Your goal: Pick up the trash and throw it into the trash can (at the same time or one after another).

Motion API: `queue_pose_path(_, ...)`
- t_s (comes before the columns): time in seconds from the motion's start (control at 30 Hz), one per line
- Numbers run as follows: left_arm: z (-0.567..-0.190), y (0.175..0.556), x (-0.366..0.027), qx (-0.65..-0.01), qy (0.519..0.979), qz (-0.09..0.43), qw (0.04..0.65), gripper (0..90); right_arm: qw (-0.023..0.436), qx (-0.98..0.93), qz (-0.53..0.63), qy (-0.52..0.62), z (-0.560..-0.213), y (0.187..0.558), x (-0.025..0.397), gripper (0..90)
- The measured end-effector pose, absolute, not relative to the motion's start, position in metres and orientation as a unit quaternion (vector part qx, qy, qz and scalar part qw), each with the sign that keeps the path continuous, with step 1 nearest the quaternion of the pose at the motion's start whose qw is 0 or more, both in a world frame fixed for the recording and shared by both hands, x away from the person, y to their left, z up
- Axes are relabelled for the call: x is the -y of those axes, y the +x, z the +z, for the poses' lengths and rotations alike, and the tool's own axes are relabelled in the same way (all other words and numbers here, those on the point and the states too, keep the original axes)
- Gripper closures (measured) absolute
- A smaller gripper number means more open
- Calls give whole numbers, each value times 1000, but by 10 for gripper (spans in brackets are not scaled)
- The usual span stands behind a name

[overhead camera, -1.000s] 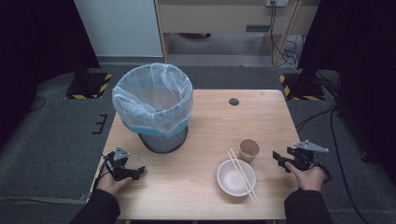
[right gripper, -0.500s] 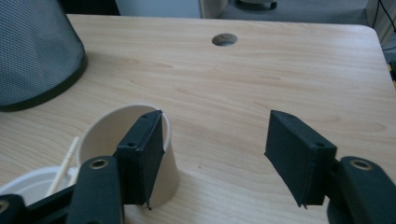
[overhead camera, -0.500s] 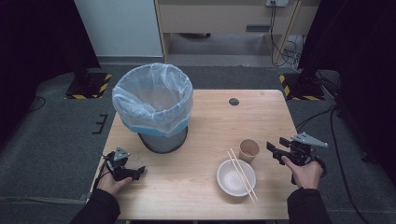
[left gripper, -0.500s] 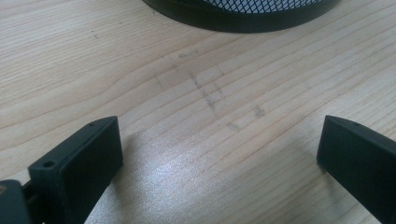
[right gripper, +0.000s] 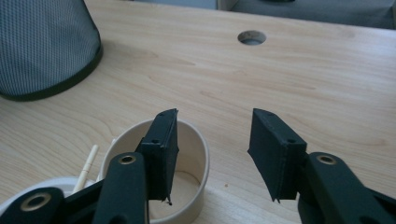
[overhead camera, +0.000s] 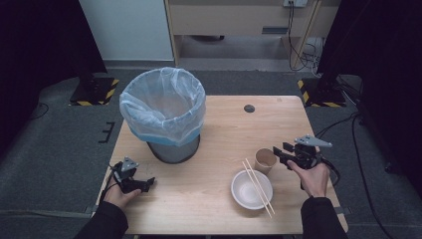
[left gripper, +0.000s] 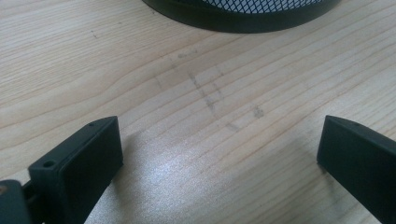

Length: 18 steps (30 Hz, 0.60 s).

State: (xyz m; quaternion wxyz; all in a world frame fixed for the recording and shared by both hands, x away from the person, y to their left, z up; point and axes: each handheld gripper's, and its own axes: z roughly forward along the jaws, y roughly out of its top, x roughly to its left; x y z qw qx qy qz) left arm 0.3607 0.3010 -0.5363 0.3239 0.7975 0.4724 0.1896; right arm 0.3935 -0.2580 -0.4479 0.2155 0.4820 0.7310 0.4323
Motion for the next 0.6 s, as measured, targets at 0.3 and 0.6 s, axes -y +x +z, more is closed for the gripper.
queue_pose_path(0.3, -536, 361, -301, -471, 798, 190, 324, 0, 188, -743, 412, 492, -469, 401, 252, 620)
queue_pose_path(0.6, -536, 361, -300, -470, 799, 189, 325, 0, 164, -750, 397, 503, -478, 400, 252, 715)
